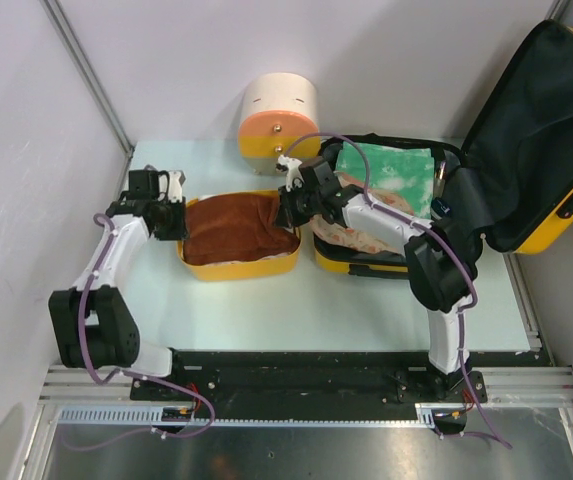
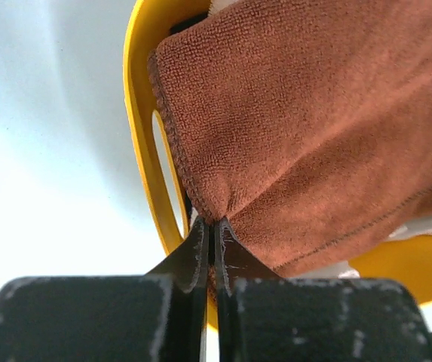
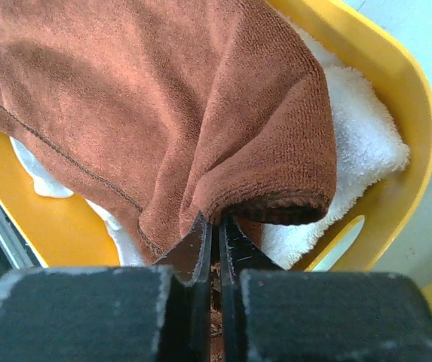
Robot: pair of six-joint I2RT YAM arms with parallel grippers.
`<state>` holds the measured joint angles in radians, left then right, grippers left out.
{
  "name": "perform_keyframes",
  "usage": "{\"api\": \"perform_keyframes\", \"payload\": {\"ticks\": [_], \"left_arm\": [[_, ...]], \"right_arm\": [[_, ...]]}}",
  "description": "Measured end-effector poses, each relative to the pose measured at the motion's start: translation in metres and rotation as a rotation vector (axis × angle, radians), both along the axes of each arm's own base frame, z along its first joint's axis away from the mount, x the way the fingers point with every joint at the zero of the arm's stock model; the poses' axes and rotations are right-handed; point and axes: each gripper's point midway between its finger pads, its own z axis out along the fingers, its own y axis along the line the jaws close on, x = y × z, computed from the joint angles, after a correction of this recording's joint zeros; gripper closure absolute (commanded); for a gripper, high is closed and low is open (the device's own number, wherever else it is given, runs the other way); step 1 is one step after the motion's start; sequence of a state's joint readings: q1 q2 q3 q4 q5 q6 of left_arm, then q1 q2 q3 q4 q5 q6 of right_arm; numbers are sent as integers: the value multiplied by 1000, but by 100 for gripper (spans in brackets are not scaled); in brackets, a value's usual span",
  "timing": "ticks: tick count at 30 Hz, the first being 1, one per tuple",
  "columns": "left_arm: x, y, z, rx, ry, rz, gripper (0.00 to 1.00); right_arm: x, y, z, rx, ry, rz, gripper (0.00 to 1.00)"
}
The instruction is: Open, take out, and arrange the luggage
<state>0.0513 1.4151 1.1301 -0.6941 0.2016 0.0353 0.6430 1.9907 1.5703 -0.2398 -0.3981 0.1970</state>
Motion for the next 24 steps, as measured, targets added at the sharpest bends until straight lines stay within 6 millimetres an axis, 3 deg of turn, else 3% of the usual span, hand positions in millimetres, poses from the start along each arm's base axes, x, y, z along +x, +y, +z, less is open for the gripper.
{"api": "perform_keyframes", "payload": {"ticks": [1,2,3,4,6,10,14,17,21,24], "left_arm": [[2,2,-6,3,11,3,80],[4,3,-9,5,17,1,72],[5,4,-12,8,21,-4,46],[6,4,-13,9,21,-14,29],[6,-1,-10,-3,8,-50,0],[3,-10,21,9,-103,-168,0],[4,-16,75,62,-274,-267,1],[10,-33,104,63,-358,-340,8],[22,-58,100,17,-341,-410,16],[39,-64,67,-17,-246,-407,17]], "right_arm": [[1,0,-2,-8,-4,-1,78],[2,-1,-3,-13,-9,-4,69],[3,-2,-2,-16,-14,-6,61],[4,-2,-1,-18,-22,-6,47],[6,-4,0,-25,-26,-8,39],[11,-11,13,-39,-64,16,29],[13,-18,40,-30,-137,37,28],[16,-15,60,-8,-188,52,31],[11,-1,70,22,-214,85,33],[2,17,65,40,-209,126,33]]}}
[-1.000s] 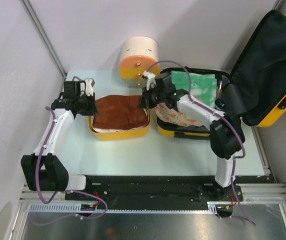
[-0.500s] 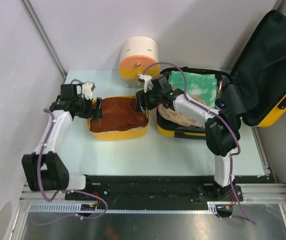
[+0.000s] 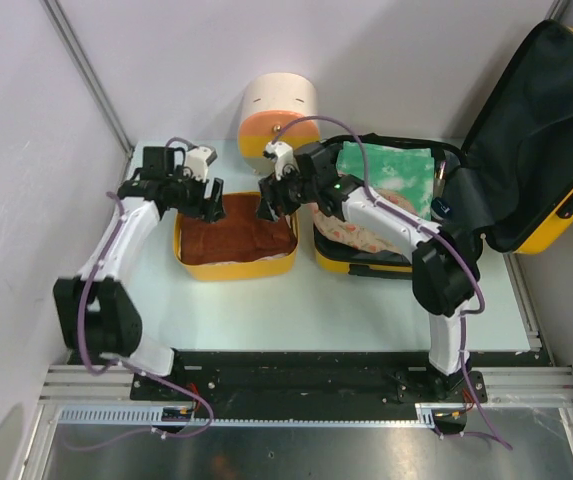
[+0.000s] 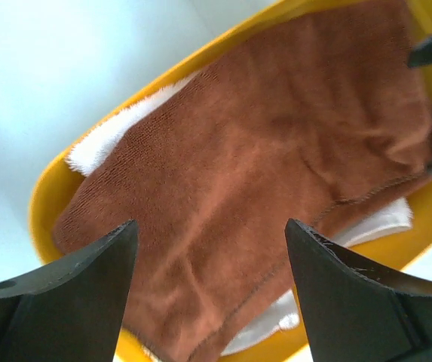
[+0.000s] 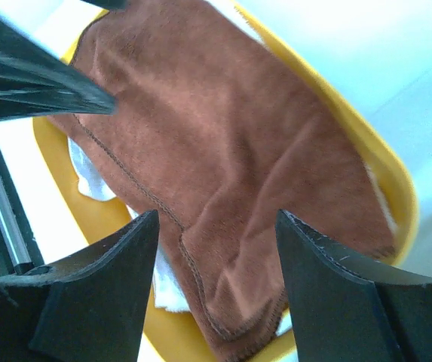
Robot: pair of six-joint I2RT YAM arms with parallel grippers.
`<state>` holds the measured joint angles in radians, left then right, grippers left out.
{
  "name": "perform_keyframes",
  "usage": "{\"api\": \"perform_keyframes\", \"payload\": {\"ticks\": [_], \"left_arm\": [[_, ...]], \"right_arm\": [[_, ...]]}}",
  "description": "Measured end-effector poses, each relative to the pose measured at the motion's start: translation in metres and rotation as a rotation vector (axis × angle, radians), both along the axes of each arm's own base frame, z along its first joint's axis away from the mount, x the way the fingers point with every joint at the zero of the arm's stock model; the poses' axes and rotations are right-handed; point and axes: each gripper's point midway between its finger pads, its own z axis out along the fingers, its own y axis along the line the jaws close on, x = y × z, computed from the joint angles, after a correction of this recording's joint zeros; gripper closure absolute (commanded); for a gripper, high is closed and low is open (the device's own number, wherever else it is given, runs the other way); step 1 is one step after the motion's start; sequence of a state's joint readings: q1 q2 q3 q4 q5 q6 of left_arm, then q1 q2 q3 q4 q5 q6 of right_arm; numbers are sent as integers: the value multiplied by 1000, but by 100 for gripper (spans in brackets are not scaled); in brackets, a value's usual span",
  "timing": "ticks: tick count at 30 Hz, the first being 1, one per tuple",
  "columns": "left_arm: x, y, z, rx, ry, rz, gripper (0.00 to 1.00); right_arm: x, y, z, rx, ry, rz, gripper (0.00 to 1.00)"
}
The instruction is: Open, take out, and arrange the luggage
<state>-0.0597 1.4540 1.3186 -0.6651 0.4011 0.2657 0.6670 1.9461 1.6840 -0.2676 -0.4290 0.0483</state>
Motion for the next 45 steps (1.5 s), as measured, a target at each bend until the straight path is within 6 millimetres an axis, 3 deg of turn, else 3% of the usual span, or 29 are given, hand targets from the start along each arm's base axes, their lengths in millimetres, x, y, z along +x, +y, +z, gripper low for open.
{"api": "perform_keyframes", "payload": {"ticks": [4,8,12,14,16,19,23,26,28,30,32,34,36,39,42,45], "left_arm": [[12,0,-56,-4,157,28,19],[13,-2,-98,-19,264,52,20],[3,-7,-111,-54,304,55,15],[-2,-11,-104,-88,296,53,11],[-5,-16,-85,-130,266,56,9],[-3,-25,-35,-181,164,53,7],[11,-59,49,-226,-40,-17,7],[7,-102,85,-265,-109,-100,7],[1,-132,89,-279,-101,-156,6],[-2,-159,81,-274,-70,-199,6],[-1,-187,66,-269,-25,-238,7],[2,-211,47,-259,30,-260,8],[6,-229,28,-244,74,-269,8],[13,-244,4,-224,123,-268,9],[18,-253,-13,-206,152,-262,10],[19,-257,-24,-190,168,-259,12]], "right_arm": [[-8,18,-29,-11,48,44,32],[-8,19,-78,-74,116,47,32],[-11,13,-97,-102,146,48,30],[-14,8,-96,-104,151,45,29],[-15,4,-88,-100,153,40,28],[-13,-4,-62,-70,133,27,27],[-5,-26,5,16,49,-8,26],[7,-62,59,78,-29,-78,26],[19,-104,81,99,-66,-160,26],[33,-158,86,89,-72,-281,26],[44,-207,76,59,-54,-395,26],[52,-262,51,5,1,-521,26],[49,-302,22,-53,68,-606,26],[35,-343,-15,-131,161,-686,26],[23,-372,-40,-194,221,-729,27],[20,-387,-55,-232,244,-743,28]]}}
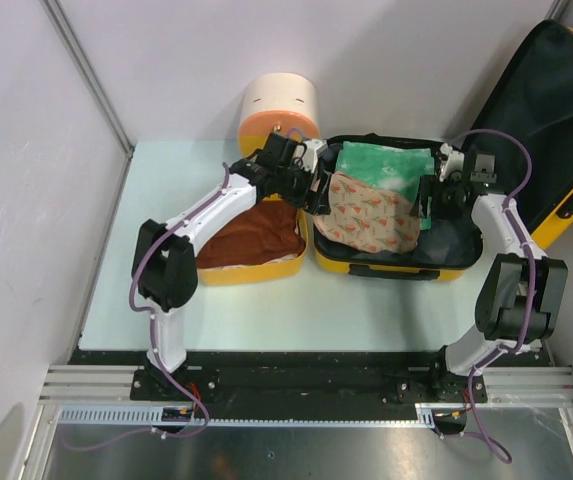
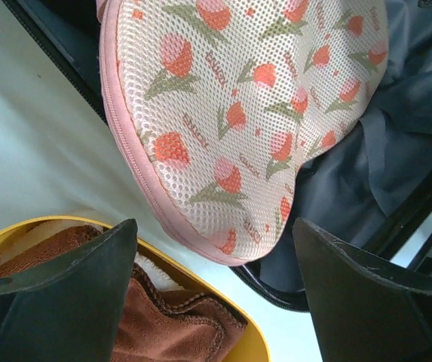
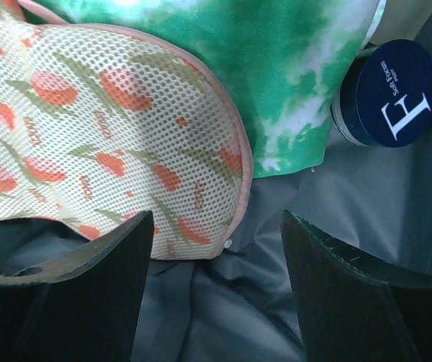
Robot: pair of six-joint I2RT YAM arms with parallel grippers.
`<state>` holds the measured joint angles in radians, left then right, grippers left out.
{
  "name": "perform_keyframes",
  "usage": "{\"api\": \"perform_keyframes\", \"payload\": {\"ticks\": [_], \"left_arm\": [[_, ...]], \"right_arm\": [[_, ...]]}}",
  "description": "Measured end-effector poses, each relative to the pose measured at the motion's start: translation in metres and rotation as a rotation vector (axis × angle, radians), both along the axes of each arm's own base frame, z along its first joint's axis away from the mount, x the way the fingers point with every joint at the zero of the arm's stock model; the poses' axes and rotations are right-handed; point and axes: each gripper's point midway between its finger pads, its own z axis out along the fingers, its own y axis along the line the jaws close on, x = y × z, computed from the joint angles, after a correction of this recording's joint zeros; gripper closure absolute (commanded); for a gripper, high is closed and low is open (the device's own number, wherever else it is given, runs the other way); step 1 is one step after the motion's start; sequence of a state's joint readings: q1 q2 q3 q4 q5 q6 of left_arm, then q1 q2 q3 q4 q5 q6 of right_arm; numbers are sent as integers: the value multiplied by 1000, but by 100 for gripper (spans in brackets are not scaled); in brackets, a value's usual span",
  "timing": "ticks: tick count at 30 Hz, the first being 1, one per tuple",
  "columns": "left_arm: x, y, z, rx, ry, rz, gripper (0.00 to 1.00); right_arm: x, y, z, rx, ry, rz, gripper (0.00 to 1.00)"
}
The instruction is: Open, take out, and arrange the luggage
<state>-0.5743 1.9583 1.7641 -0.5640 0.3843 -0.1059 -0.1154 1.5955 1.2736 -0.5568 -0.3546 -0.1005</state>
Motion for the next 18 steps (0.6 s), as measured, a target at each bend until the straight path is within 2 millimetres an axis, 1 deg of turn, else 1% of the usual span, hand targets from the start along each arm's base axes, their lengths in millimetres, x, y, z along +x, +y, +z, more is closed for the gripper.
{"api": "perform_keyframes", "payload": {"ticks": [2,6,8,9,11,12,13,14,15,16,17,18], "left_arm": [[1,-1,-7,14,6,5,14],[0,-6,-16,29,16,-2,20],[-2,-9,-19,35,19,-6,26],[-3,-10,-21,36,22,-9,32],[-5,-13,-22,38,23,-16,43],[-5,-13,-22,39,23,-18,55],[-5,-14,-23,41,23,-18,60],[-5,-14,-23,41,24,-14,65],[-4,-13,-23,45,18,-17,72],[-4,-13,-22,46,17,-16,77],[-4,-13,-22,46,14,-17,81],[-4,-13,-21,45,13,-19,90]], "right_arm": [[0,-3,-9,-8,19,8,30],[2,-1,-31,0,63,35,34],[2,2,-42,11,90,44,35],[2,3,-48,18,105,47,36],[1,4,-60,27,133,51,46],[1,5,-64,33,144,54,51],[0,6,-67,38,154,57,61],[-1,6,-69,42,158,61,66],[-1,8,-69,50,160,63,72],[-1,9,-69,53,157,70,89],[0,10,-68,59,152,74,97],[1,10,-67,62,145,81,100]]}}
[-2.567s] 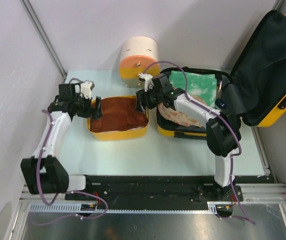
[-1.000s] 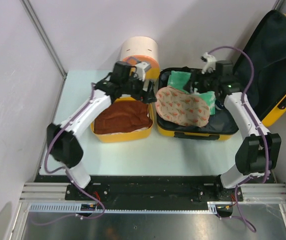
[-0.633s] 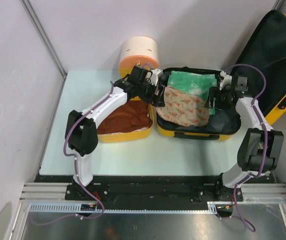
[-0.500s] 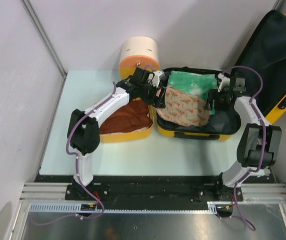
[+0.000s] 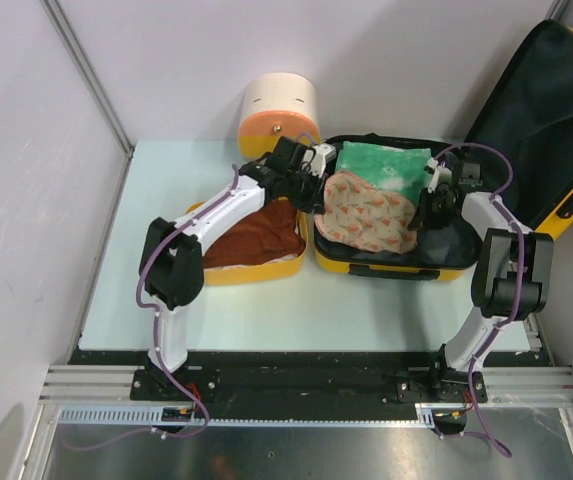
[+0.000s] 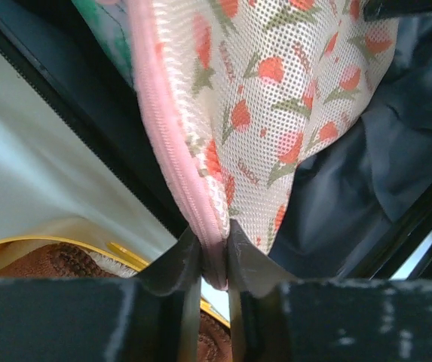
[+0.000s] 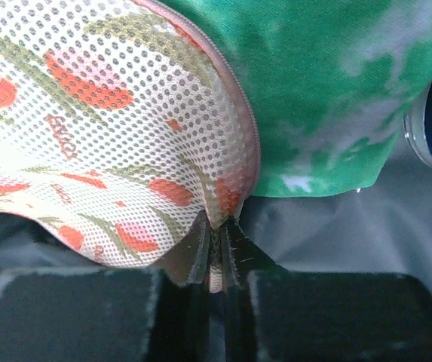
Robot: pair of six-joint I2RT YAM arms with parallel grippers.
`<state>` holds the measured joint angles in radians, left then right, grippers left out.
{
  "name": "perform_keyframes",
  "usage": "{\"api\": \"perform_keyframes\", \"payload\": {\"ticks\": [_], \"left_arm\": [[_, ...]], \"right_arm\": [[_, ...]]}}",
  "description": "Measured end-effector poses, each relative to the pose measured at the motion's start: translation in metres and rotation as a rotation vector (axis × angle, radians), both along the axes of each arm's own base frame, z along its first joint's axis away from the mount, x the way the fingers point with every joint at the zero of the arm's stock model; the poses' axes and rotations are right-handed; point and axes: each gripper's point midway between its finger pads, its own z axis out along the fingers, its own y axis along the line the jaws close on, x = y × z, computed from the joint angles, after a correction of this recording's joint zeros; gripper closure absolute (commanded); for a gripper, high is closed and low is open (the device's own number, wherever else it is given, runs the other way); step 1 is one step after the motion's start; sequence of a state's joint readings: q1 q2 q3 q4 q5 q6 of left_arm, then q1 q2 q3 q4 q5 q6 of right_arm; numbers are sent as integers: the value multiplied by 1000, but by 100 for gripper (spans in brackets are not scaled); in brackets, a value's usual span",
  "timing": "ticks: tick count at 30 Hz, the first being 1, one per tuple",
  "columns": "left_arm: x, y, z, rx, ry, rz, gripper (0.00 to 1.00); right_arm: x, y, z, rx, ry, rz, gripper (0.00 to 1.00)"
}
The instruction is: Open, take out, and arrange the luggage
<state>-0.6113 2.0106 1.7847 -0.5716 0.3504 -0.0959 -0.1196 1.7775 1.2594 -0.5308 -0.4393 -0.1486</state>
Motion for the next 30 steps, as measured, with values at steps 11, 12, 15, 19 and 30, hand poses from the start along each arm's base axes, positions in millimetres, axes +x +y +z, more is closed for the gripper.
{"api": "perform_keyframes", "payload": {"ticks": [11,12,15,19,30], "left_arm": [[-7,19,53,-76,-64,7,100],[-10,28,65,-97,-77,11,100],[-18,72,92,-151,-101,58,100],[-26,165,96,-160,-98,235,100],[-87,281,-11,35,118,508,100]], "right_arm": [[0,15,78,57,-193,8,100],[-1,23,95,61,-238,21,100],[-4,64,136,79,-337,101,100],[-15,156,169,123,-410,297,100],[-23,326,90,72,-266,548,100]]}}
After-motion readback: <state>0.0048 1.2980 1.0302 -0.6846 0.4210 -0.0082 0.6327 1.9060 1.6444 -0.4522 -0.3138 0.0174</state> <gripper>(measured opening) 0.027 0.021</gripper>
